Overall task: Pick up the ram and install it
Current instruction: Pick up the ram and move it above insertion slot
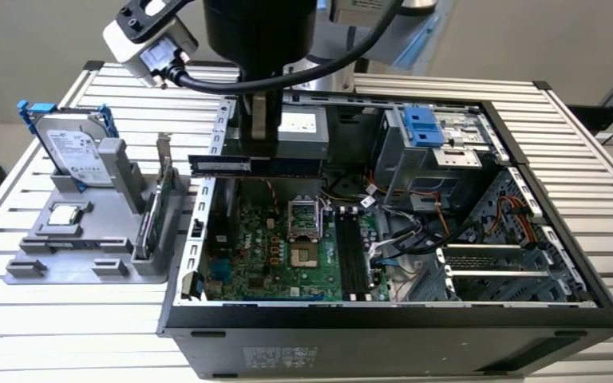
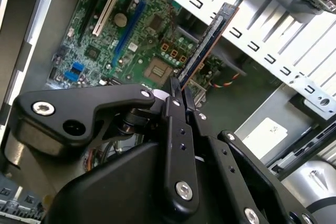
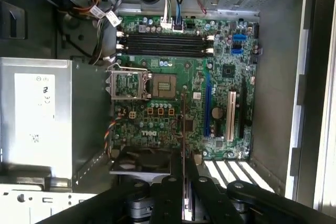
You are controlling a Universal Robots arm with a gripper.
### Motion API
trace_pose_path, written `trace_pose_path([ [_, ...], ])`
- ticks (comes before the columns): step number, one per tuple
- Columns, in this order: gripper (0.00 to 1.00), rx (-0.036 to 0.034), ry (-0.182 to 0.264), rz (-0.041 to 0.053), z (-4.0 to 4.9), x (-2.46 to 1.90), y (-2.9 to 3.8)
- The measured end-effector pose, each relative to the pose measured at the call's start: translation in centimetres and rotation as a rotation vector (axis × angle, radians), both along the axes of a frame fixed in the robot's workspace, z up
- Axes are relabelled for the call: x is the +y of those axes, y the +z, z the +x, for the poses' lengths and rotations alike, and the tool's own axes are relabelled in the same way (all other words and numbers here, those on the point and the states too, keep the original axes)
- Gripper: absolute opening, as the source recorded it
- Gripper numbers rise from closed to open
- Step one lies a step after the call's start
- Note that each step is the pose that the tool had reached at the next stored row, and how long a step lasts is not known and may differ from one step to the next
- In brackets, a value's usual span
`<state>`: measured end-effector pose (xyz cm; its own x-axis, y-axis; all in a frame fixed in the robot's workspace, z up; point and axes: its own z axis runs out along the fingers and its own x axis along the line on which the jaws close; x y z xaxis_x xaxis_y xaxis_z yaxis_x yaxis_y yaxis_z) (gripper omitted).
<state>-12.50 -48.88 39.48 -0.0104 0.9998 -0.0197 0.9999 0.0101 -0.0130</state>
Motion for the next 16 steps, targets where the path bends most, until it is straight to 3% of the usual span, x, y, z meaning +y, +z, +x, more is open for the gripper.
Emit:
trace_pose_path([
  [16, 0.00, 0.0007, 0.000, 0.0001, 4.21, 0.00, -0.04],
])
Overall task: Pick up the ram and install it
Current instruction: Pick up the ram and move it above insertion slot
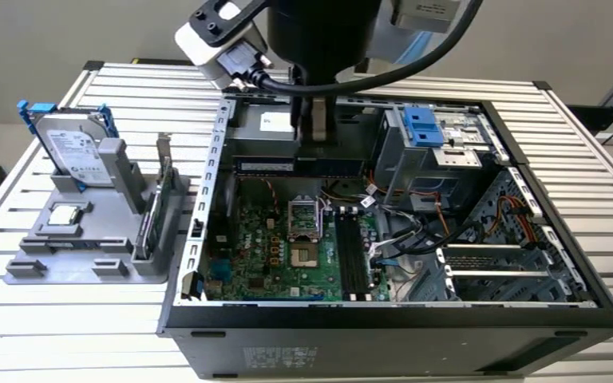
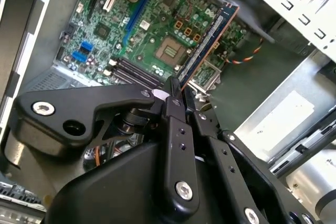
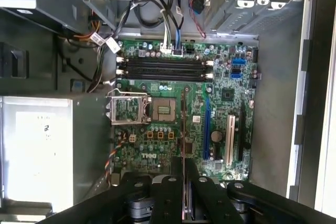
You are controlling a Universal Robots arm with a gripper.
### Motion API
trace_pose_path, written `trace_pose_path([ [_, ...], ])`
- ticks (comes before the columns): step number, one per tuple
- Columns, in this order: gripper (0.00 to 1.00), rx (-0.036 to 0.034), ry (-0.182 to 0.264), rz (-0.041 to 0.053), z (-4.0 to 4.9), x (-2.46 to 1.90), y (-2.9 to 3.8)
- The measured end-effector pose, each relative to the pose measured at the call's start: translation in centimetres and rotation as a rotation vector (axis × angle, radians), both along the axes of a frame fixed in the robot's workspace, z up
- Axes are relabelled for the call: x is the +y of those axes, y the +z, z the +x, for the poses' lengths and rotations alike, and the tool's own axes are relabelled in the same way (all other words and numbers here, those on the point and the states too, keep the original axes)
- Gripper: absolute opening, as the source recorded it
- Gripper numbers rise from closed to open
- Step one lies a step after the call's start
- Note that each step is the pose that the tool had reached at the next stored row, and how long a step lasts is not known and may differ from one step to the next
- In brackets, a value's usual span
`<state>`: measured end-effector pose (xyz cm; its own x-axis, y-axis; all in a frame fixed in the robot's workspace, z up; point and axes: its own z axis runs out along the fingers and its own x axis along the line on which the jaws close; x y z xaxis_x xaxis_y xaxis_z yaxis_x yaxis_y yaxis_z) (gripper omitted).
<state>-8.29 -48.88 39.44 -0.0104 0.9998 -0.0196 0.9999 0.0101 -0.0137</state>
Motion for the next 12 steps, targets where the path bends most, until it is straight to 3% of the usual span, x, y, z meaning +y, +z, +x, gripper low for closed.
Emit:
trace_pose_path([
  [7, 0.00, 0.0009, -0.005, 0.0000, 1.59, 0.00, -0.01],
  [12, 0.00, 0.0009, -0.024, 0.0000, 2.10, 0.00, -0.03],
])
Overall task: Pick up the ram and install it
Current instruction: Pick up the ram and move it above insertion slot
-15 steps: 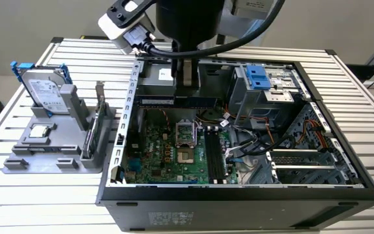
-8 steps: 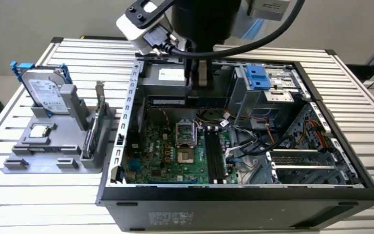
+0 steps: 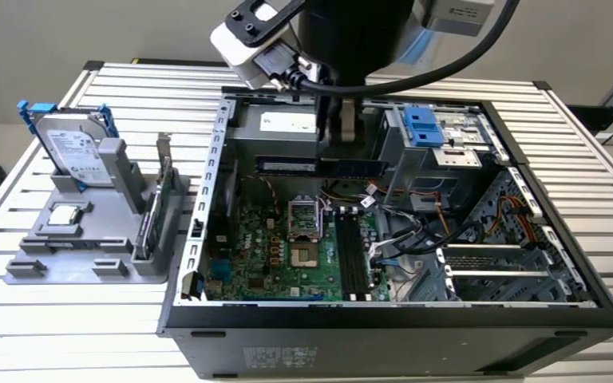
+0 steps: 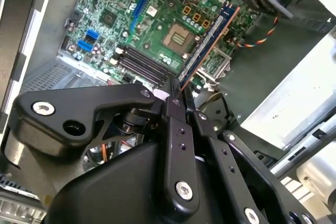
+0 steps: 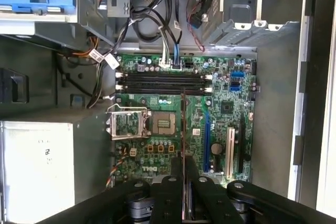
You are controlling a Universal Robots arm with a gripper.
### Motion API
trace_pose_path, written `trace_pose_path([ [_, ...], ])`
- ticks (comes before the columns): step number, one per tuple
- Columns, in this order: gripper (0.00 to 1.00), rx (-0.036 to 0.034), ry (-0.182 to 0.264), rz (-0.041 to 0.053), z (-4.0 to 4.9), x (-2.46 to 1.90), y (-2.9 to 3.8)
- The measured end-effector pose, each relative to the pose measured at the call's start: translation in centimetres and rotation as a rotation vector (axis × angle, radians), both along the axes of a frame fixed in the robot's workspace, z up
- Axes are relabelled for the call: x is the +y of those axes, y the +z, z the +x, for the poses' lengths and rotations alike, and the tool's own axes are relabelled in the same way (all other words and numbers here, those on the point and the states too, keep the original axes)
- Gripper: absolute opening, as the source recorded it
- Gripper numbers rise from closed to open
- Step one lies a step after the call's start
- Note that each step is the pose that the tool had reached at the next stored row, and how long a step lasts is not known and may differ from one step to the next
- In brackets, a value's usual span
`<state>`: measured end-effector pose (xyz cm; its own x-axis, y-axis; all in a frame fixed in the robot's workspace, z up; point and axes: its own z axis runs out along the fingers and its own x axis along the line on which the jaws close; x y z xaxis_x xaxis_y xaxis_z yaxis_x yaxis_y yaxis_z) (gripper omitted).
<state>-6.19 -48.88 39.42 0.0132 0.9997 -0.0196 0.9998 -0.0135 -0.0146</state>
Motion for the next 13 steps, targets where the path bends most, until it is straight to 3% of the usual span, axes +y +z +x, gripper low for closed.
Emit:
trace_pose_path([
  [9, 0.00, 0.0003, -0.010, 0.0000, 1.75, 0.01, 0.00],
  [13, 0.00, 0.0003, -0.010, 0.0000, 2.00, 0.01, 0.00],
])
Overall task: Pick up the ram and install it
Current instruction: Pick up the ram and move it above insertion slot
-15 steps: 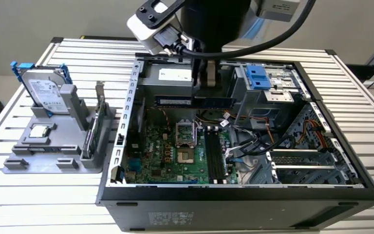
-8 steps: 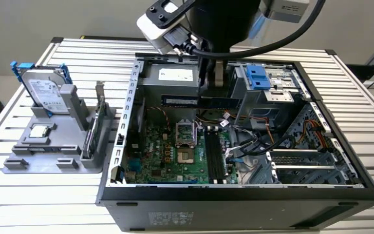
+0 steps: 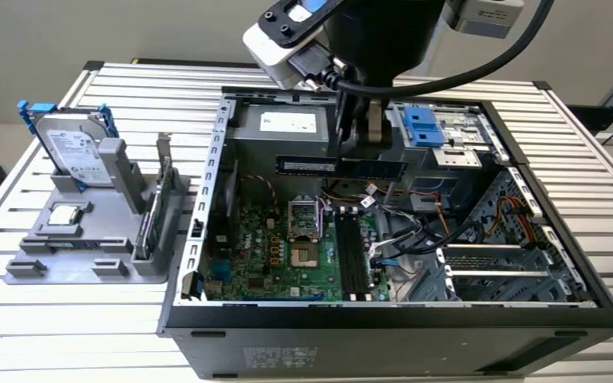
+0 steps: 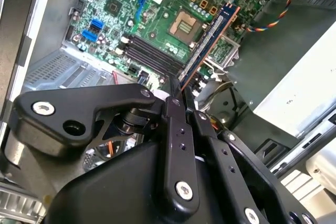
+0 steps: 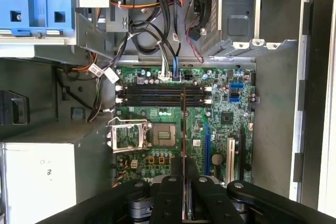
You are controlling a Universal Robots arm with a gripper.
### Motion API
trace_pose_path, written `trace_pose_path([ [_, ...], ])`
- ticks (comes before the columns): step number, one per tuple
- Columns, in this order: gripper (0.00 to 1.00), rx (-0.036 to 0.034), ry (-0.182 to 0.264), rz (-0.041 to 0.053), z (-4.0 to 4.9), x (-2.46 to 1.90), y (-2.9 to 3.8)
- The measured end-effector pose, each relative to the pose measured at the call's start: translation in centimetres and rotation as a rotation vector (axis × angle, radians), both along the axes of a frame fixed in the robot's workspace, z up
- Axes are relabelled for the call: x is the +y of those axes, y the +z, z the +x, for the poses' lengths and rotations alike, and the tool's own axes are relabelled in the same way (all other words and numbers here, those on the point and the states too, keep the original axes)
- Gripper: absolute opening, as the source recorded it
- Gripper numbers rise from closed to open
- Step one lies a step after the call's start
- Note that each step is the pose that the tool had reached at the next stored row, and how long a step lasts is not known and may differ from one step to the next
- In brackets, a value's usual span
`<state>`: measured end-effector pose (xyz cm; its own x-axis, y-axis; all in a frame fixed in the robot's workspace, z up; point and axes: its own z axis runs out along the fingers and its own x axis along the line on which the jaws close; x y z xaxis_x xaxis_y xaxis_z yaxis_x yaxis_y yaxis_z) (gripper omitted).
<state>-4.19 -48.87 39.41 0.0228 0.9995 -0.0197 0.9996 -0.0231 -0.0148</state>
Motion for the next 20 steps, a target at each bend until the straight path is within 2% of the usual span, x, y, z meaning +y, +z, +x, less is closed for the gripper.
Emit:
trace_pose_path([
  [13, 0.00, -0.0001, -0.001, 0.0001, 0.09, 0.00, 0.00],
  [20, 0.00, 0.0000, -0.033, 0.0000, 0.09, 0.00, 0.00],
])
